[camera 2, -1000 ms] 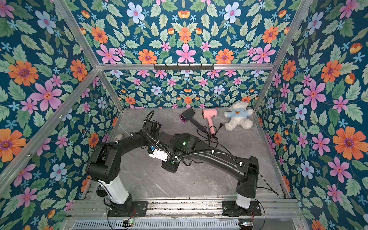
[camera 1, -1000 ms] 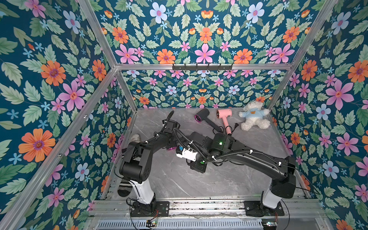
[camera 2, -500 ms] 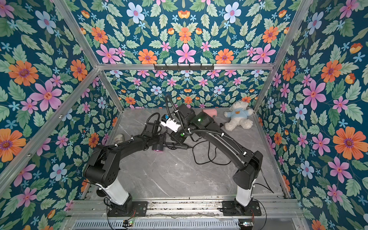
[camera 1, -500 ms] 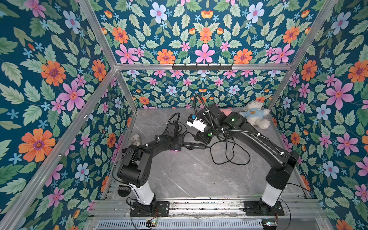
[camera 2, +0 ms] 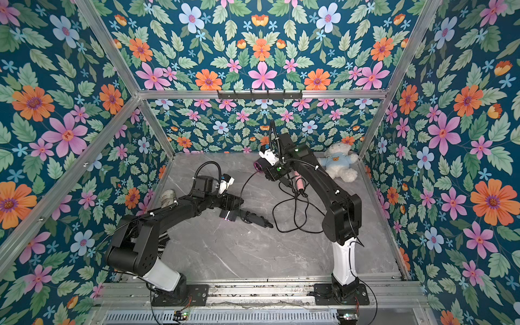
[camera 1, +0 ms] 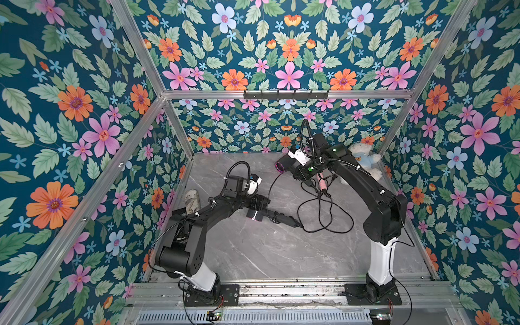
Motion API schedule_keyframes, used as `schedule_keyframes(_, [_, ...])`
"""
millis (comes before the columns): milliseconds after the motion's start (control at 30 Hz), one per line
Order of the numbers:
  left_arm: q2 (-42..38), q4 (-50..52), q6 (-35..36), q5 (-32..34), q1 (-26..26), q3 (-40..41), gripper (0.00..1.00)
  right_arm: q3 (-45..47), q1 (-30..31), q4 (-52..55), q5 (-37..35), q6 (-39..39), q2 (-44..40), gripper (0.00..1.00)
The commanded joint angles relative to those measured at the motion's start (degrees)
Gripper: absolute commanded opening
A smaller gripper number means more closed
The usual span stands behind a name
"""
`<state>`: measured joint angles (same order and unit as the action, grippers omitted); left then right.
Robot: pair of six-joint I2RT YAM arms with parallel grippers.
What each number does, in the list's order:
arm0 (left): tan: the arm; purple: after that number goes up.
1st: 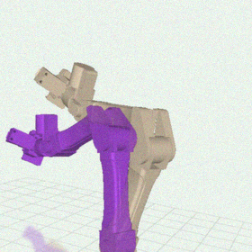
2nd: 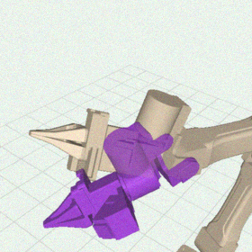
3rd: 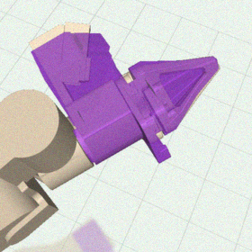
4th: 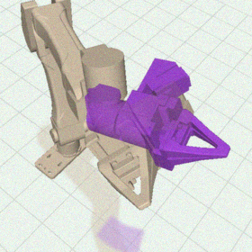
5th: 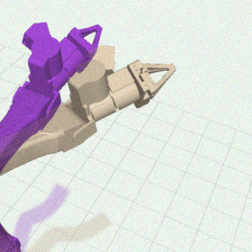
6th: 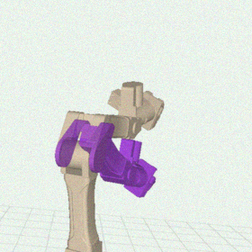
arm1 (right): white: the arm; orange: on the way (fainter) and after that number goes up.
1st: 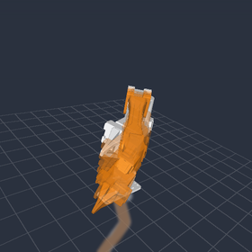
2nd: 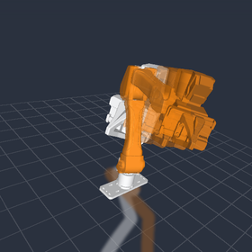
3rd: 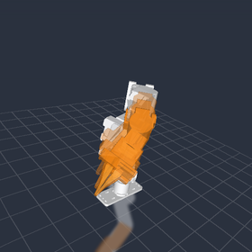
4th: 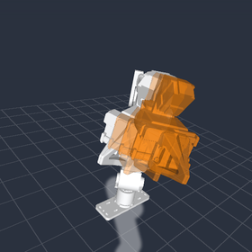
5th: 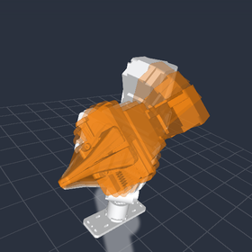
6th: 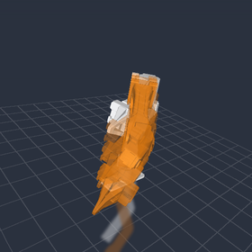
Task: Wrap the cord around the hair dryer
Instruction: Wrap the power cord around the hair dryer.
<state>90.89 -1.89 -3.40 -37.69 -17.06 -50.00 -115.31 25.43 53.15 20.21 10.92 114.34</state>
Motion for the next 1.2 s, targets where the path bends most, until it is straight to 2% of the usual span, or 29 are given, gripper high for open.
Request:
schedule_keyframes(0, [-1.1, -6.4, -2.8, -9.6, 0.4, 1.1, 0.0, 2.7, -2.0, -5.9, 2.5, -1.9, 0.0, 0.0])
schedule_keyframes(167, [-4.2, -18.5, -11.0, -14.3, 1.1, 4.7, 0.0, 8.4, -2.4, -9.8, 3.3, -2.9, 0.4, 0.0])
schedule_keyframes(267, [-4.5, -28.4, -19.2, -14.9, 3.1, 7.1, 0.0, 12.8, -2.9, -12.9, 3.9, -4.0, 0.3, 0.0])
schedule_keyframes(333, [-4.1, -32.9, -24.3, -11.8, 4.7, 8.4, 0.0, 15.8, -3.0, -15.0, 3.3, -4.7, -0.3, 0.0])
schedule_keyframes(433, [-1.1, -34.3, -32.1, -5.4, 7.3, 8.2, 0.0, 21.7, -3.0, -20.6, 3.8, -6.8, -2.3, 0.0])
schedule_keyframes(533, [3.5, -42.2, -42.3, -2.3, 9.1, 9.2, 0.0, 27.4, -3.0, -26.5, 4.6, -9.3, -4.2, 0.0])
schedule_keyframes(600, [5.9, -45.4, -45.9, 0.2, 9.4, 9.1, 0.0, 30.5, -3.1, -29.5, 4.6, -10.9, -5.0, 0.0])
schedule_keyframes(733, [7.4, -43.9, -47.8, 6.6, 9.3, 8.0, 0.0, 33.8, -3.0, -30.8, 5.1, -12.4, -5.7, 0.0])
schedule_keyframes(867, [5.5, -38.8, -46.3, 12.9, 9.3, 7.1, 0.0, 37.9, -2.9, -33.0, 5.4, -13.9, -7.3, 0.0])
schedule_keyframes(1167, [3.8, -28.6, -48.6, 24.7, 9.3, 4.6, 0.0, 42.2, 3.2, -27.9, -4.3, -11.3, -6.0, 0.0])
